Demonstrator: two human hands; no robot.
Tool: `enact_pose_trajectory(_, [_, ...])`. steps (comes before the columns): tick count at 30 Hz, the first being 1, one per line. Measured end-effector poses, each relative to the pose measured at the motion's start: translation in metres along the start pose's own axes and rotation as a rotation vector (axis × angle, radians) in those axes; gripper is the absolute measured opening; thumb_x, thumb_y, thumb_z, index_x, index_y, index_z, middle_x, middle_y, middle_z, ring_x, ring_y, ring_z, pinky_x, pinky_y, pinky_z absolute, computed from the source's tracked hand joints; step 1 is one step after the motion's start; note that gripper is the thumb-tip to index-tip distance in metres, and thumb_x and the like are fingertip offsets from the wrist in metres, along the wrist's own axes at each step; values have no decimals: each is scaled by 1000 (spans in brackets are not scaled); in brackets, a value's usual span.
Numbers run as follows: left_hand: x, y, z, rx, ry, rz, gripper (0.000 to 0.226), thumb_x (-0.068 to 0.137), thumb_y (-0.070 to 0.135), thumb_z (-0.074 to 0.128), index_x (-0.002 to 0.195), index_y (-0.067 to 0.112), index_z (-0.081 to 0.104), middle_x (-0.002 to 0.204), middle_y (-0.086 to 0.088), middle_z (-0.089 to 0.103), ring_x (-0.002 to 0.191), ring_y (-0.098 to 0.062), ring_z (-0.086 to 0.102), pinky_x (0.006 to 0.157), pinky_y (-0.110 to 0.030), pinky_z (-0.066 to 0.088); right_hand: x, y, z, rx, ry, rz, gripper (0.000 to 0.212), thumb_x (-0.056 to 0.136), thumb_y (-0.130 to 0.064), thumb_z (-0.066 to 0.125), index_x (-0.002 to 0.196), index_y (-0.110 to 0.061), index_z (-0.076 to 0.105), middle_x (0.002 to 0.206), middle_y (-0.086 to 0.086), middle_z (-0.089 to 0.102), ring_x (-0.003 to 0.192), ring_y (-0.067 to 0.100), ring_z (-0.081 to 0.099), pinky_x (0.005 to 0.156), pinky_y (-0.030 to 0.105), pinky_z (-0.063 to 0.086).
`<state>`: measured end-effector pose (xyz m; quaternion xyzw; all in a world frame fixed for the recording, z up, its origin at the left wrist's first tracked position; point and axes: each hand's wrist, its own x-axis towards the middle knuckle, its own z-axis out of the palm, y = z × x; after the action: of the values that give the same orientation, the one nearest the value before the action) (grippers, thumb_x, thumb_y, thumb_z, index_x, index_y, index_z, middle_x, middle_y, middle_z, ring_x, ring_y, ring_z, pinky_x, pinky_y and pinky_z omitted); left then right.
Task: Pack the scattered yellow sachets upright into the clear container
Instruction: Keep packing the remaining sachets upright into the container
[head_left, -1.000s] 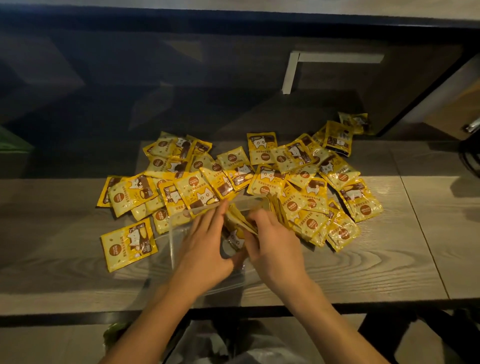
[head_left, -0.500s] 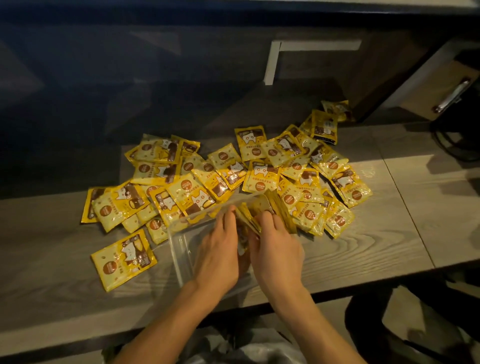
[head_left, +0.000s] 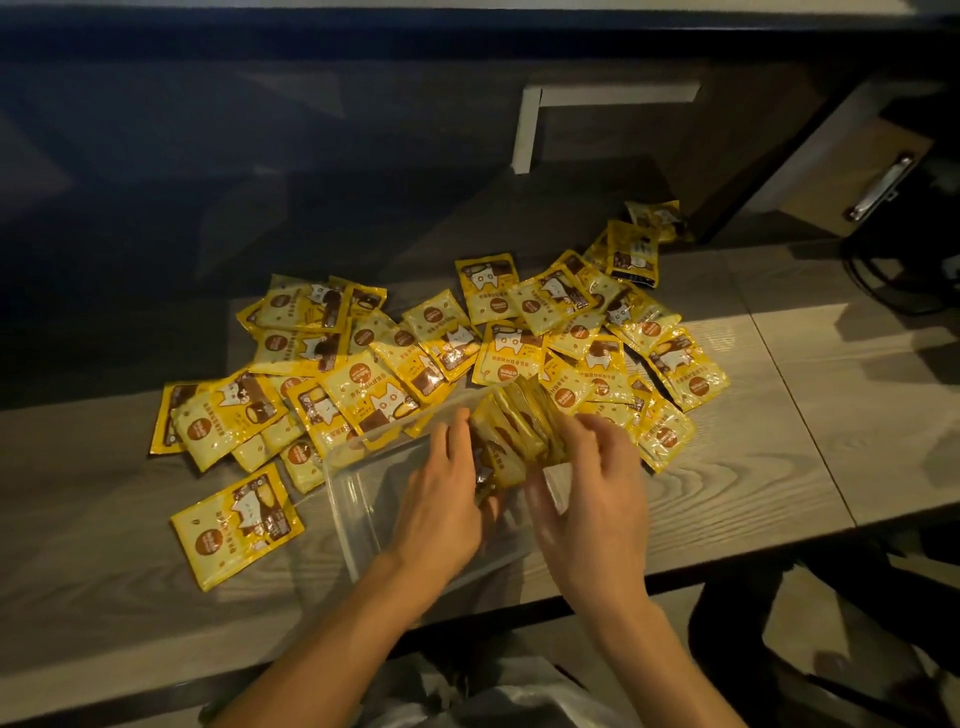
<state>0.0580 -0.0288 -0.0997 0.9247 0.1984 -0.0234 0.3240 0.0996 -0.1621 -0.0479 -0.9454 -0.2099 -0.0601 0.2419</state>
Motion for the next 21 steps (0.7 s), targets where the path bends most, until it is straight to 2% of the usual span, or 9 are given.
enact_pose_trajectory(1, [1,0,1,-9,2,-1,106,79,19,81,151,27,4,155,-4,27,126,-28,54,96,-37,50,4,7,0,-2,0,29,57,84,-28,70,133,-5,53,127,15,54,112,29,53,86,37,48])
enact_pose_trajectory(3, [1,1,2,-15,15,3,111,79,23,81,150,34,-3,157,-6,28,127,-29,54,95,-38,51,12,18,2,26,-70,56,56,86,-27,71,134,-4,53,122,13,58,112,29,53,91,40,47])
enact_pose_trajectory(6, [2,0,3,27,48,26,115,77,25,82,151,34,-5,154,-10,38,124,-30,58,93,-40,52,16,29,5,79,-166,-26,44,90,-21,66,131,-7,56,114,8,59,101,26,57,80,40,52])
enact_pose_trajectory(10, [3,-5,3,68,49,0,113,81,28,79,151,37,-10,156,-9,31,121,-31,59,92,-43,52,21,38,5,135,-185,-88,41,98,-14,54,138,-12,52,107,7,55,90,24,55,66,39,50])
enact_pose_trajectory(14, [4,-5,3,91,73,0,113,79,30,81,151,38,-6,153,-8,38,113,-31,64,86,-44,55,20,38,7,104,-211,-100,41,99,-16,52,140,-10,50,104,9,59,83,27,58,60,41,51])
enact_pose_trajectory(18, [6,-8,-2,43,57,-8,104,77,30,83,143,41,3,134,-17,60,95,-33,71,79,-44,58,15,41,7,83,-254,-99,44,101,-22,48,144,-14,46,106,7,63,77,30,63,58,43,52])
enact_pose_trajectory(21, [7,-10,-7,48,9,-15,93,80,34,80,138,38,8,130,-17,61,98,-33,69,81,-45,59,12,43,6,71,-273,-108,47,102,-30,43,148,-18,40,116,4,65,82,29,66,61,43,53])
